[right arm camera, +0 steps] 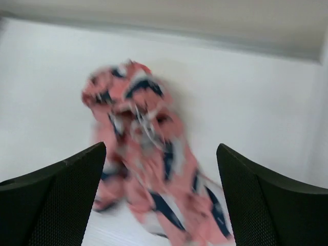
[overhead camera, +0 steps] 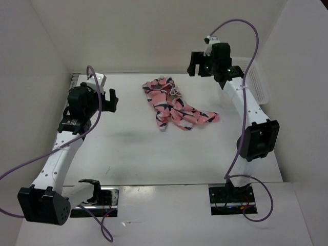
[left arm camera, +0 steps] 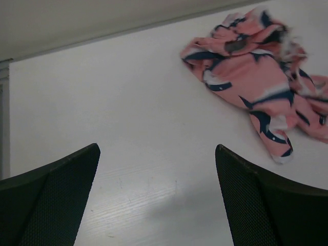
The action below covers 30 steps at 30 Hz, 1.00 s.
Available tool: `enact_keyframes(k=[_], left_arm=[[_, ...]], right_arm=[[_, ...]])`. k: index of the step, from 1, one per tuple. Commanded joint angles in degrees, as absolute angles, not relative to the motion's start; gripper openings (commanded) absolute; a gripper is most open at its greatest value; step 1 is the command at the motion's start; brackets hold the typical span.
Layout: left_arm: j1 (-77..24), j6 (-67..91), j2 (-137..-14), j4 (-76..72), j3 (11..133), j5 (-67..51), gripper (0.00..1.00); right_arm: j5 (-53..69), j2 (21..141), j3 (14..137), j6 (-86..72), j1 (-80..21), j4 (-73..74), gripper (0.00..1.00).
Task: Fold and stack the shorts
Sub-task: Move the shorts to the center of the board
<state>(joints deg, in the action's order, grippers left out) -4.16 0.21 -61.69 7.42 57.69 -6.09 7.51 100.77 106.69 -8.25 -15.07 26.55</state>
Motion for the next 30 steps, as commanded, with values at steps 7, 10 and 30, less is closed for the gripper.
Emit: enact_keyframes(k=[7,10,30], left_arm=[[-5.27,0.00,-68.73,10.38,56.69,-13.79,1.00],[-5.27,0.00,-70.31,11.07,56.16,-16.95,1.00],[-26.18,0.00,-108.08,6.23,76.71,-17.67,1.00]], right_arm=[[4.73,96.50,95.39,9.85,-20.04,26.37,0.93],[6.76,102.54,92.47,9.32,-20.04,25.76,0.93],[-15.12,128.05,110.83,2.72,-16.79,17.23,0.93]])
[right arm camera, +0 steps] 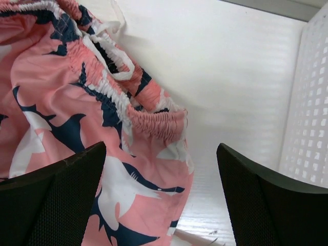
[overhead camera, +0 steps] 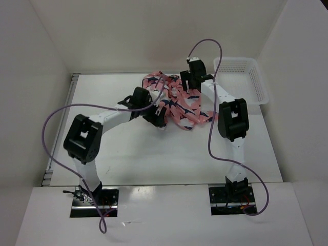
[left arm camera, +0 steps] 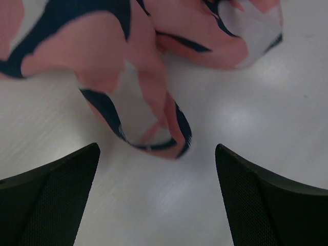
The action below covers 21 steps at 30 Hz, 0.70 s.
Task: Fold and stack the shorts
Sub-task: Move the shorts to the center of the board
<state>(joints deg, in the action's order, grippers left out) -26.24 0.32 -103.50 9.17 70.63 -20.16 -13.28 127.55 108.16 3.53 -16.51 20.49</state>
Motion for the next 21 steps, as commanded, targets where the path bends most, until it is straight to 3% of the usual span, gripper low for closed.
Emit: enact_keyframes(k=[1,3,5,6,8,9,11,12,14,15,19,20,21], left_arm=[[-26.19,0.00,-112.02,7.11,80.38,-16.80,1.00],[-26.81,0.00,-114.95,7.73,83.31,-16.27,0.99],[-26.81,0.00,-116.63,7.73,83.94,-16.26,0.87],[-26.81,0.00,-117.24,7.73,83.94,-15.74,0.70],[-26.81,0.00,-117.25,7.73,83.94,-15.73,0.46],[-26.28,0.00,-116.72,8.26,83.15,-15.73,0.25],[-25.32,0.00,-115.41,8.26,82.62,-14.69,0.12],[-24.36,0.00,-115.40,8.26,82.10,-13.46,0.07],[-21.82,0.00,-113.30,7.04,82.09,-6.97,0.00],[-20.49,0.00,-113.29,4.77,82.09,-4.42,0.00],[-12.41,0.00,-114.34,0.44,89.80,5.09,0.06],[-11.17,0.00,-115.30,0.44,92.43,5.62,0.10],[-9.33,0.00,-117.49,0.44,98.29,5.62,0.23]], right_arm=[[-14.60,129.01,110.83,2.72,-16.79,17.23,0.93],[-13.54,130.34,112.14,3.25,-16.79,17.84,0.93],[-12.57,131.57,112.15,3.25,-16.27,18.37,0.90],[-12.57,132.36,112.15,3.25,-16.26,18.37,0.82],[-12.57,132.89,112.15,2.73,-15.65,18.89,0.72],[-13.18,133.50,111.63,2.72,-15.64,18.90,0.61],[-14.67,134.20,111.62,3.33,-15.64,18.90,0.45],[-15.90,134.91,111.62,3.34,-15.64,18.90,0.24],[-15.91,134.91,111.01,3.86,-15.64,19.59,0.04],[-15.91,133.78,111.01,3.87,-15.64,20.12,0.00],[-0.83,124.04,101.82,2.73,-15.64,26.34,0.00],[3.04,121.66,99.60,2.20,-16.17,27.50,0.00],[7.08,116.94,97.49,0.54,-16.78,28.55,0.00]])
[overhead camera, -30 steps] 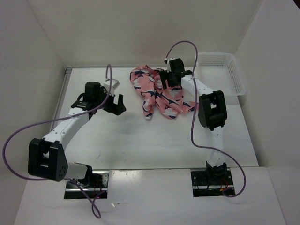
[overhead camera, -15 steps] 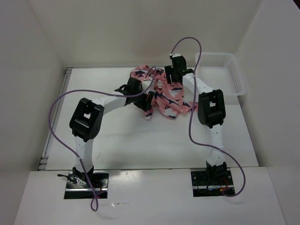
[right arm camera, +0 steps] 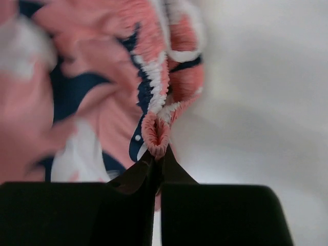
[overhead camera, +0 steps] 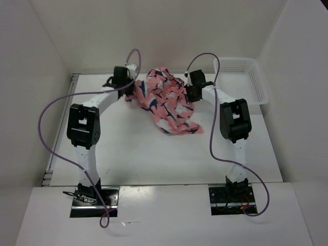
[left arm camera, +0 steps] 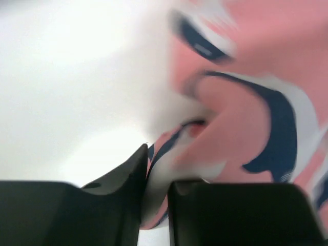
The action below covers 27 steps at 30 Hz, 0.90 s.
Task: Fold and stack the shorts
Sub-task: Move the shorts to the center of the board, then flatten the shorts out
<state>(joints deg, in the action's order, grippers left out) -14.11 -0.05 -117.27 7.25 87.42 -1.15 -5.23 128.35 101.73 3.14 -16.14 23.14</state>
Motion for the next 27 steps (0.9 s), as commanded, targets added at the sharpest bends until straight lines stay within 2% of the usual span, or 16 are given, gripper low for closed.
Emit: enact_keyframes(k=[1,3,5,7,8,11,16,20,24,27], left_arm=[[-8.79,0.00,-118.99,1.83,102.00,5.62,0.31],[-8.79,0.00,-123.20,5.96,109.47,4.58,0.66],[-8.79,0.00,-124.80,10.69,117.84,1.86,0.76],[-9.32,0.00,-123.23,12.65,118.39,-2.36,0.81],[-9.32,0.00,-122.18,15.01,115.34,-3.68,0.85],[-9.84,0.00,-114.90,18.00,107.69,-5.53,0.87],[-12.21,0.00,-104.08,23.37,86.28,-5.54,0.87],[-23.71,0.00,-92.32,27.95,70.90,-4.49,0.87],[-31.53,0.00,-88.68,27.95,61.02,-2.21,0.88],[-31.55,0.00,-88.68,29.96,58.37,-1.49,0.88]], right_arm=[[14.51,114.81,93.90,-0.69,-16.79,29.26,0.00],[21.06,109.98,91.24,-4.11,-17.31,29.79,0.00],[26.71,108.03,88.86,-4.75,-17.31,29.79,0.00],[24.80,105.83,86.41,-2.31,-16.62,30.32,0.00],[19.91,105.21,85.18,-1.42,-15.48,30.84,0.00],[15.22,103.89,80.43,4.99,-11.97,33.04,0.00],[16.08,101.43,75.06,10.81,-11.95,35.51,0.02],[17.14,100.90,73.74,11.33,-11.95,34.98,0.03],[13.89,100.90,73.21,12.83,-11.95,34.98,0.03],[13.18,100.90,73.21,15.36,-11.95,35.59,0.03]])
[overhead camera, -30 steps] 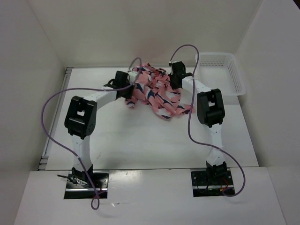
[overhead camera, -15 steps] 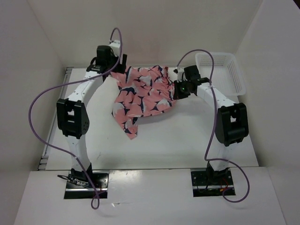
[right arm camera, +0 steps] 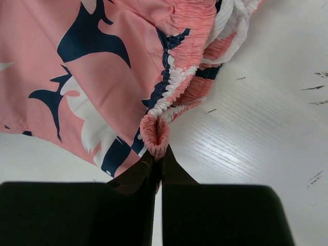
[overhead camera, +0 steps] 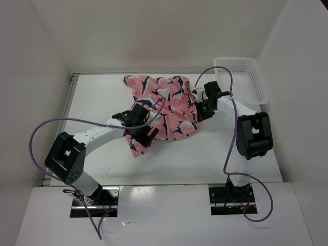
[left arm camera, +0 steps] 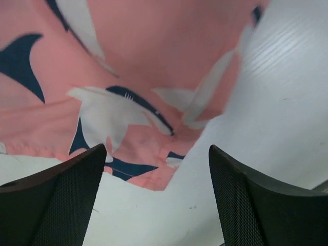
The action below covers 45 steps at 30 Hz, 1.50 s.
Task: Fold and stack the shorts
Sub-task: Flatten the shorts out
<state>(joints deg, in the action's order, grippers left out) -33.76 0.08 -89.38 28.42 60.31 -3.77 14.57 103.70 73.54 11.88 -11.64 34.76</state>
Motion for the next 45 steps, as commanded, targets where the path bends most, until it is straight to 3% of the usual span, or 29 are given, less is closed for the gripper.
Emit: enact_keyframes(k=[1,3,8,10,11,12,14,17,20,24,30,32,36,37,40,41,42,43,45], left_arm=[[-31.55,0.00,-88.68,30.58,56.97,-1.49,0.88],[-32.78,0.00,-88.15,31.46,55.29,-0.97,0.92],[-33.31,0.00,-91.31,26.55,51.25,2.19,0.89],[-33.31,0.00,-91.93,24.45,49.49,2.72,0.73],[-33.31,0.00,-91.93,23.91,48.96,2.72,0.66],[-33.31,0.00,-92.46,23.12,48.43,2.72,0.60],[-33.31,0.00,-92.46,22.51,47.12,2.72,0.39],[-33.31,0.00,-91.85,21.88,45.80,2.72,0.05],[-33.31,0.00,-90.26,21.88,45.18,3.52,0.00],[-33.31,0.00,-88.34,23.99,43.95,6.85,0.00],[-32.17,0.00,-87.80,22.68,43.95,9.49,0.00],[-31.56,0.00,-88.41,22.07,43.95,9.49,0.00],[-26.30,0.00,-90.96,19.43,47.71,7.83,0.00],[-23.93,0.00,-92.01,18.90,50.42,6.78,0.00],[-13.47,0.00,-98.42,19.69,71.39,4.91,0.00],[-8.84,0.00,-102.09,19.69,78.85,6.49,0.00],[-7.05,0.00,-103.87,19.69,87.19,7.03,0.00],[-5.73,0.00,-106.50,19.69,103.37,7.55,0.00],[-4.05,0.00,-107.05,19.69,115.09,7.56,0.00]], right_arm=[[12.66,100.90,73.21,15.99,-11.95,35.60,0.03],[12.66,100.28,72.69,16.78,-11.95,36.12,0.03],[13.89,99.06,72.69,18.98,-11.95,37.88,0.05],[13.89,98.36,71.99,21.26,-11.95,38.40,0.12],[13.28,98.35,70.94,22.05,-11.95,38.93,0.35],[12.75,97.57,70.32,22.67,-11.95,38.94,0.46],[11.87,96.07,68.48,23.90,-11.95,38.94,0.59],[11.34,94.14,66.28,22.07,-11.43,36.39,0.66],[11.87,95.18,64.69,18.92,-11.43,33.50,0.67],[14.31,99.22,65.82,14.86,-11.43,30.32,0.59],[17.84,103.70,73.29,9.24,-11.43,29.71,0.58],[17.84,105.81,74.62,6.26,-11.43,29.18,0.43],[16.79,109.15,76.28,4.92,-11.43,28.56,0.00],[16.27,109.86,77.86,4.92,-11.43,28.56,0.00],[16.26,113.46,95.83,2.38,-11.43,29.09,0.00],[15.04,115.99,109.81,1.15,-11.43,28.40,0.00],[13.64,117.23,117.08,-2.08,-11.43,27.69,0.00],[12.14,118.46,123.94,-3.50,-11.43,27.16,0.00],[10.91,119.96,139.91,-5.70,-10.90,26.54,0.00]])
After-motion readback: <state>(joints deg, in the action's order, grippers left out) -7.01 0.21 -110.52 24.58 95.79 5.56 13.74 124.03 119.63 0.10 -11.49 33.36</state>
